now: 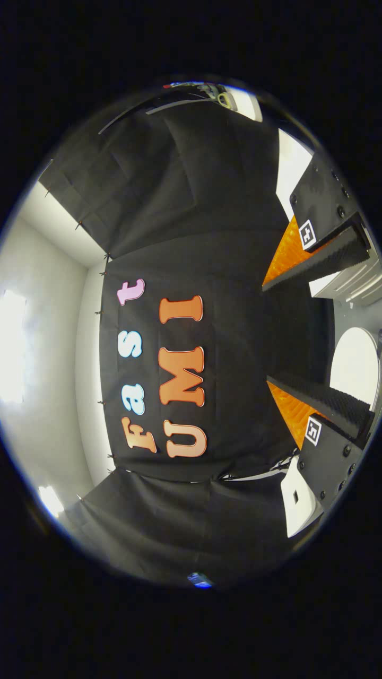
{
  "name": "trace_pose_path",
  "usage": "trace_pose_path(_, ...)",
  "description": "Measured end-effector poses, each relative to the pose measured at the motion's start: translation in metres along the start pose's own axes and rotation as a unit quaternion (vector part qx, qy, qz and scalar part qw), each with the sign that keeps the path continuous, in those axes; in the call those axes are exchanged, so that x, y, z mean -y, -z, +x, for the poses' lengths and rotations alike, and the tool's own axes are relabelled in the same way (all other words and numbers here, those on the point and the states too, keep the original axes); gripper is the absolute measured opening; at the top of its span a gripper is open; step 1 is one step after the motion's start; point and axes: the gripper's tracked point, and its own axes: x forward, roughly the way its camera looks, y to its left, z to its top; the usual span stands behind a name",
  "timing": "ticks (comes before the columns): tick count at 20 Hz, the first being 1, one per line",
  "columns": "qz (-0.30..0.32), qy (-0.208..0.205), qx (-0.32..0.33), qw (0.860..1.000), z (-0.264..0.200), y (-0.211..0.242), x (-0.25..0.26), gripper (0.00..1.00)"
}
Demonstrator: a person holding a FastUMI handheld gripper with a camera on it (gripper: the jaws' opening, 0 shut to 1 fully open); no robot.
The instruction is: Open the toilet lid.
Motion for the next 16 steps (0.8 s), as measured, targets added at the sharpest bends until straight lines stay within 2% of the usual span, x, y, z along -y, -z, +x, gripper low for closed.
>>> trace_pose_path(3, -0.023, 0.004, 0.014, 1.0, -0.006, 0.004, 0.003, 0.97)
trace_pose_path(9, 0.024, -0.013, -0.023, 0.999, 0.009, 0.055, -0.005, 0.98)
trace_pose_path(16, 0.035, -0.02, -0.028, 0.999, 0.048, 0.064, 0.002, 0.98)
